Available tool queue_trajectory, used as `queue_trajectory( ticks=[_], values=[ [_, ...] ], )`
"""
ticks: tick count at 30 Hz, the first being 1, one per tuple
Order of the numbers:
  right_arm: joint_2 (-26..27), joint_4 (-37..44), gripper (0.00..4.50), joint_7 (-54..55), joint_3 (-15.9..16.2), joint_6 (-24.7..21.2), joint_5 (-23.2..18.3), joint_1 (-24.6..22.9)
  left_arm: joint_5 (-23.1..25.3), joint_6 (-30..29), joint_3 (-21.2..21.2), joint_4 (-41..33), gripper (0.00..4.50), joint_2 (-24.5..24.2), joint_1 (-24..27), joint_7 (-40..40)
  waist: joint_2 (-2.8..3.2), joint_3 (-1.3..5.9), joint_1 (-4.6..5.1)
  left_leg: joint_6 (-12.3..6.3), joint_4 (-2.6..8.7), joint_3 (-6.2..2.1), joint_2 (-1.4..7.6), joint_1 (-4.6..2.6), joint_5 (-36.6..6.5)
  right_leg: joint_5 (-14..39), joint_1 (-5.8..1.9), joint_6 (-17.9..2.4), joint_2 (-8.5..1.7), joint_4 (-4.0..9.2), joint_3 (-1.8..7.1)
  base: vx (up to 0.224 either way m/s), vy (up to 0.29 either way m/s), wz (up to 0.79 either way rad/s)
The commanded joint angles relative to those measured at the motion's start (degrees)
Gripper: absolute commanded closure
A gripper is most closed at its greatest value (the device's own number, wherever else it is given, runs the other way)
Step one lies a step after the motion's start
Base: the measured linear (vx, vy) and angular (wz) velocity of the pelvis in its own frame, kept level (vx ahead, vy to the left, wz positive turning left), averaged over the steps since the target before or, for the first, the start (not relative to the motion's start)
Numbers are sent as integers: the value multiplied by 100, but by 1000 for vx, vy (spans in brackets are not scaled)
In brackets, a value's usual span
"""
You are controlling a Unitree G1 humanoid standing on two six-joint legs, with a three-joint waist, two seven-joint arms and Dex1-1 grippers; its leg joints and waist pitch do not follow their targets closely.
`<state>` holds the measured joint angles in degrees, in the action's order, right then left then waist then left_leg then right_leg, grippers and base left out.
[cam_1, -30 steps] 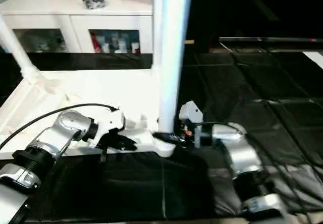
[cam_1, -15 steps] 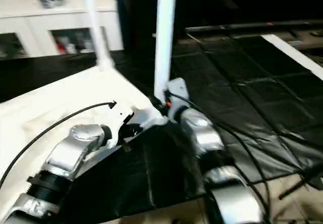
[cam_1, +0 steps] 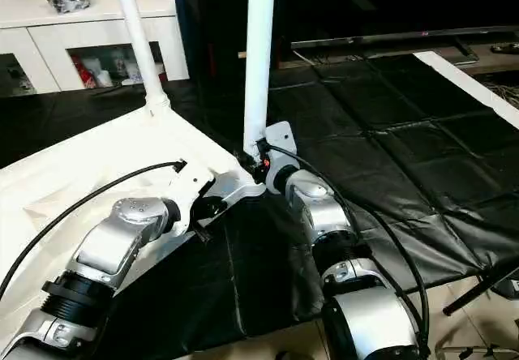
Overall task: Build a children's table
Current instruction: Rotate leg to tighten
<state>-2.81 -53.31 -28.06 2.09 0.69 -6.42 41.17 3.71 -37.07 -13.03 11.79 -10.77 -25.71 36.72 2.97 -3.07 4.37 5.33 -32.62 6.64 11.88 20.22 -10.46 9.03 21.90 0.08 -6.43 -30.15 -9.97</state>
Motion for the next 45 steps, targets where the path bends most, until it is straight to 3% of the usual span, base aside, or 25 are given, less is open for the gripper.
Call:
queue_trajectory(
  ticks=[1, 6, 8, 10, 12, 15, 17, 20, 25, 28, 30, 32, 34, 42, 43, 45],
  values=[
    [131, -441, 169, -201, 199, -286, 136, -243, 23, 233, -47, -166, 450, -63, -240, 5, 38, 233, -23, -70, 460, -19, 49, 14, -3556, 3243, -185, -626, -269, 431, 191, 0, 0, 0],
    [-24, -234, 117, -498, 116, -202, 43, -420, 1, 466, -106, -58, 450, -258, -253, 235, 37, 252, -73, -135, 434, 32, 42, 10, -3298, 3172, -165, -723, -283, 430, 255, 0, 0, 0],
    [-104, -88, 98, -617, 102, -131, 10, -524, -19, 557, -122, 12, 450, -320, -283, 335, 25, 255, -118, -195, 441, 44, 42, 65, -3038, 3134, -188, -742, -270, 401, 270, 0, 0, 0],
    [-229, 167, 94, -863, 82, -165, -76, -677, -53, 758, -172, 124, 450, -423, -330, 519, 16, 288, -170, -246, 408, 75, 30, 57, -2798, 3021, -176, -789, -271, 397, 313, 0, 0, 0],
    [-450, 538, 78, -1287, 119, -211, -165, -890, -53, 1033, -294, 247, 450, -578, -379, 791, -6, 331, -243, -323, 423, 87, 50, 145, -2390, 2609, -238, -870, -253, 305, 350, 0, 0, 0],
    [-739, 995, 49, -1860, 154, -163, -303, -1138, -85, 1325, -390, 403, 450, -724, -432, 1138, 16, 366, -394, -469, 387, 158, 79, 132, -1841, 2006, -220, -1073, -233, 246, 407, 0, 0, 0],
    [-907, 1253, 34, -2164, 140, -215, -402, -1259, -122, 1573, -440, 524, 450, -818, -471, 1408, -7, 385, -499, -541, 351, 217, 78, 95, -1595, 1676, -198, -1219, -203, 189, 454, 0, 0, 0],
    [-1130, 1524, 9, -2522, 131, -284, -508, -1357, -196, 1858, -506, 635, 450, -942, -504, 1790, 13, 440, -596, -665, 309, 237, 89, 121, -962, 911, -257, -1432, -202, 58, 467, 17, -3, 2],
    [-1652, 2141, 2, -3294, 176, -536, -694, -1543, -284, 2406, -646, 988, 450, -1214, -613, 2473, 19, 499, -757, -956, 220, 263, 96, 81, -325, -25, -260, -1684, -171, -79, 475, 0, 0, 0],
    [-2129, 2521, 2, -4071, 347, -779, -784, -1605, -508, 2776, -562, 1323, 450, -1301, -708, 3045, -11, 477, -855, -943, 216, 285, 95, 99, -525, 298, -259, -1645, -173, -74, 483, 0, 0, 0],
    [-2225, 2602, 2, -4274, 391, -867, -824, -1581, -582, 2874, -539, 1415, 450, -1308, -726, 3220, -29, 433, -893, -826, 241, 301, 102, 103, -868, 826, -240, -1530, -184, -19, 500, 0, 0, 0],
    [-2290, 2718, 2, -4430, 432, -979, -856, -1561, -664, 2953, -531, 1506, 450, -1306, -740, 3374, -47, 399, -944, -573, 277, 318, 97, 62, -1266, 1654, -208, -1276, -186, 59, 528, -59, -1, -4],
    [-2336, 2806, 2, -4592, 492, -1056, -872, -1502, -769, 3004, -537, 1553, 450, -1299, -729, 3573, -72, 406, -959, -485, 286, 327, 104, 35, -1310, 1907, -187, -1183, -195, 82, 553, 0, 0, 0],
    [-2381, 2810, 2, -5078, 862, -971, -696, -1320, -762, 3357, -752, 1534, 450, -1296, -631, 4075, -66, 419, -992, -471, 274, 352, 132, 24, -1254, 1772, -142, -1212, -187, 47, 588, 0, 0, 0],
    [-2363, 2760, 2, -5077, 878, -938, -652, -1299, -748, 3381, -770, 1532, 450, -1296, -631, 4094, -100, 420, -1004, -477, 269, 359, 131, 19, -1252, 1748, -137, -1228, -184, 46, 595, 0, 0, 0],
    [-2348, 2711, 18, -5094, 892, -930, -634, -1275, -731, 3408, -789, 1535, 450, -1297, -633, 4117, -97, 430, -1031, -472, 267, 360, 131, 27, -1147, 1666, -144, -1240, -186, 27, 603, 0, 0, 0]
  ],
)
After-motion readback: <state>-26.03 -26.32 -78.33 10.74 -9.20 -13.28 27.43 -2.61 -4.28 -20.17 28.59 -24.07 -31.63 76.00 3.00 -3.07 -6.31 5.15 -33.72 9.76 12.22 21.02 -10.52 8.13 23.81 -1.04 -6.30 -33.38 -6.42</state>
